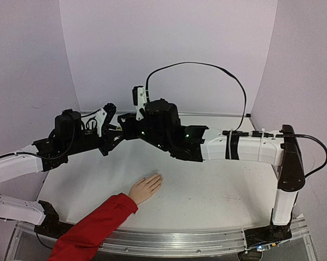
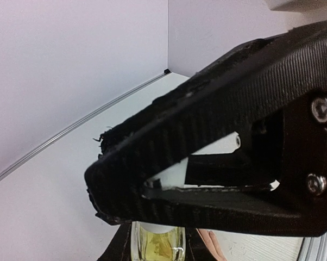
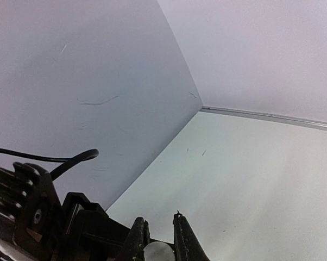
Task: Paint the nails
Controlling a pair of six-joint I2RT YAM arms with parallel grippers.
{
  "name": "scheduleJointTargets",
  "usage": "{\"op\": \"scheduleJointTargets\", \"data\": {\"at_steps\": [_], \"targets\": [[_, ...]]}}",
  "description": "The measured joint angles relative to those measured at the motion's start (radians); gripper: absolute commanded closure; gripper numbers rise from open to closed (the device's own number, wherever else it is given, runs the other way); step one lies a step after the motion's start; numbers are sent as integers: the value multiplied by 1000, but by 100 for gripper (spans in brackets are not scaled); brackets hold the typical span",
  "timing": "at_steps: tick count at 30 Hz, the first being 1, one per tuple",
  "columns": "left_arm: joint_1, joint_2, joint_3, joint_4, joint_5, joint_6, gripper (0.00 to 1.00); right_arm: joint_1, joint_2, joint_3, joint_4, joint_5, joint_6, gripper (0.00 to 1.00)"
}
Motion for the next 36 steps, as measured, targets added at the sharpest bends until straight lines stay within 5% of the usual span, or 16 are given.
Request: {"op": "scheduleJointTargets", "data": {"at_steps": [6,13,23,36], "targets": [[-8,-2,0,11,-14,18,100,24,-1,27,-56,69,-32,55],[10,14,0,23,-62,13,100,-2,-130,-109,-76,-180,-120,21],[13,76,48,51,244,-6,100,-261,-353,-405,68,-624,-101,25],[13,168,105,67,657,-63,100,-246,-280,-370,184,-973,-82,53]]}}
